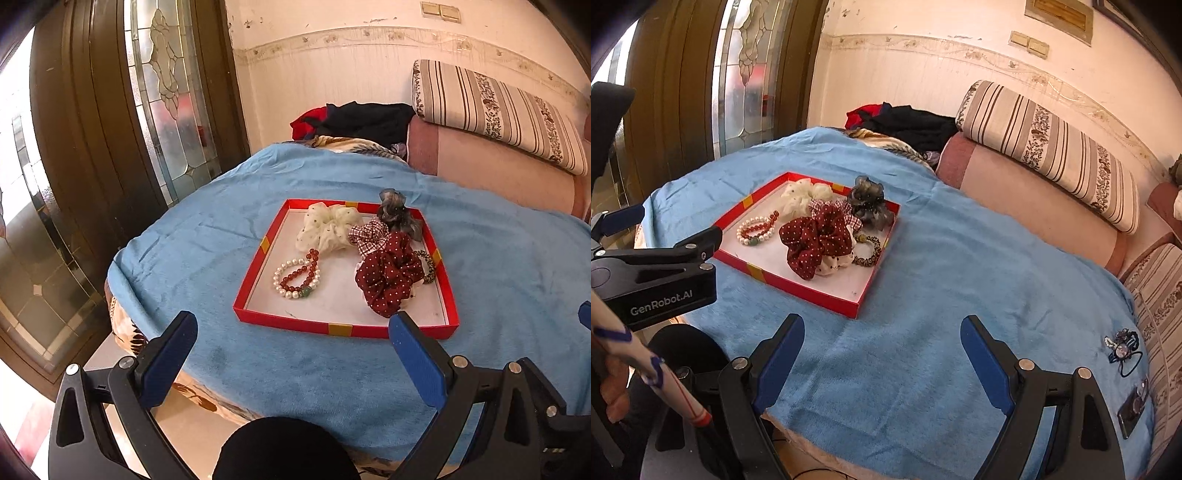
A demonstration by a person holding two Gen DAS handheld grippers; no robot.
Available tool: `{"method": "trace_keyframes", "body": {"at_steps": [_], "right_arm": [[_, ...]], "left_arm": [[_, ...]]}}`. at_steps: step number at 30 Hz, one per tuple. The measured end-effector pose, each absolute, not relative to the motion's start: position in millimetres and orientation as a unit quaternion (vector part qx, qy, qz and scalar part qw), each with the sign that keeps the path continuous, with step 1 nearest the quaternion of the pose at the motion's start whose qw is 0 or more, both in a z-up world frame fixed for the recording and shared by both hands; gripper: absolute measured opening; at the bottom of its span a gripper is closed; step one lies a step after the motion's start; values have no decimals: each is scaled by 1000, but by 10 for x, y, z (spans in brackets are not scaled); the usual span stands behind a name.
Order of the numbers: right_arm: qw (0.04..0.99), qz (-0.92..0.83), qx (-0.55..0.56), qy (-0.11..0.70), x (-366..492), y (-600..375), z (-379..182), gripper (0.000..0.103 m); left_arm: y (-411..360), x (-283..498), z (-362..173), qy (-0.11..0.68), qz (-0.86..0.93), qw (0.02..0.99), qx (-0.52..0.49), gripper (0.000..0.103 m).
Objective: Organize jewelry
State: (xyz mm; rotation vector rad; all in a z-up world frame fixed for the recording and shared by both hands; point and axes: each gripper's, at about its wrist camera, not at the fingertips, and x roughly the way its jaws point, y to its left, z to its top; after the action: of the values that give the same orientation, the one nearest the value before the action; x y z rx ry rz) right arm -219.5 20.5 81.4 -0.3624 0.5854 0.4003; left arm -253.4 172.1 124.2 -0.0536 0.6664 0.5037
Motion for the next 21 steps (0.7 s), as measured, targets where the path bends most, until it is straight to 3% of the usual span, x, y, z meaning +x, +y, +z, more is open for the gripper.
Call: {"method": "trace_keyframes", "body": {"at_steps": [21], "right_arm": [[914,188,-185,309,-2058,221,644,90]], "left_arm": [[1649,-2384,1099,343,236,909,-4,103]]}}
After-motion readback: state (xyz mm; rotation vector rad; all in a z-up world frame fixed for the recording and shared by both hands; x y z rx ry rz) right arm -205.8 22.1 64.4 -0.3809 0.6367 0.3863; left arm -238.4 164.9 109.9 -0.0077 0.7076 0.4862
